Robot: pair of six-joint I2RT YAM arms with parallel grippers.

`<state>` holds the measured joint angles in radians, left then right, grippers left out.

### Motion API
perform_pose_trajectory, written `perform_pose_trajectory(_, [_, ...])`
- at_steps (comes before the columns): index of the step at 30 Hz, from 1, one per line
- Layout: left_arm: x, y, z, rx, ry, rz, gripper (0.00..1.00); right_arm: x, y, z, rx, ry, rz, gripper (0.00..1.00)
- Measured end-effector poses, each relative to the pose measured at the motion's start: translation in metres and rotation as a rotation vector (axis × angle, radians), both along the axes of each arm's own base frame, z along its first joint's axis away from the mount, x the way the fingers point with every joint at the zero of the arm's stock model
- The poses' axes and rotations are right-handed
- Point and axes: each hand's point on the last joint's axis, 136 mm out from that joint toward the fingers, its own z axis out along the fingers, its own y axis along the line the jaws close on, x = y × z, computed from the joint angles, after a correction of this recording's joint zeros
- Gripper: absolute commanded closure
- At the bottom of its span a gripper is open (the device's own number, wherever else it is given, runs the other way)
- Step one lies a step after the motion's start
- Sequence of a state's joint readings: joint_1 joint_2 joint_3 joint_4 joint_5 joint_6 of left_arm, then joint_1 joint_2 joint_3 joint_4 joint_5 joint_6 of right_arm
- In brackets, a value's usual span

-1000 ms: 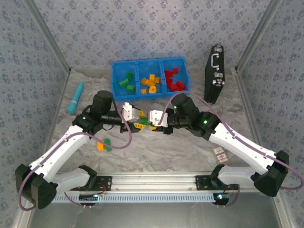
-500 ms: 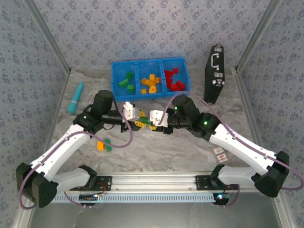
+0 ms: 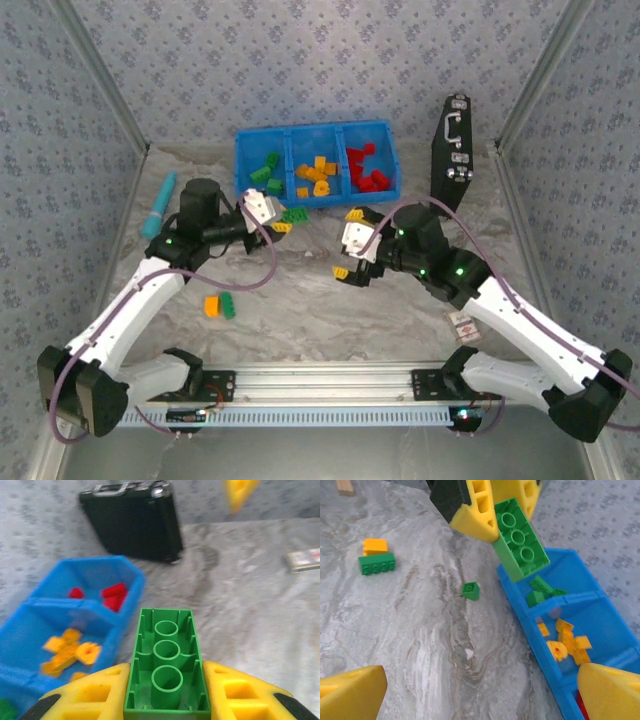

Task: Sort the legos into containers by color
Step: Place the lego in the container.

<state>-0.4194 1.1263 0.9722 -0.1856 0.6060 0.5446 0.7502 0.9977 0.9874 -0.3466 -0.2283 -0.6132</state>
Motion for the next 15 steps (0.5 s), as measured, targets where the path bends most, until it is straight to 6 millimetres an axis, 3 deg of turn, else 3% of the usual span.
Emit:
perform_pose_trajectory(3, [0.036,0.011,-0.010,0.033,-0.021,0.145,0.99,0.003,-0.011,0.004,0.024,0.007,-0.064,0.01])
perform_pose_trajectory(6, [0.081,0.032,-0.032,0.077,0.017,0.342,0.99,0.009,-0.023,0.007,0.045,0.017,-0.144,0.01])
perform_pose_trajectory(11, [0.149,0.065,-0.056,0.098,0.085,0.615,0.99,0.035,-0.053,-0.003,0.113,0.111,-0.392,0.01])
perform_pose_trajectory(15, [0.186,0.070,-0.065,0.084,0.105,0.719,0.99,0.053,-0.076,-0.014,0.183,0.189,-0.552,0.01])
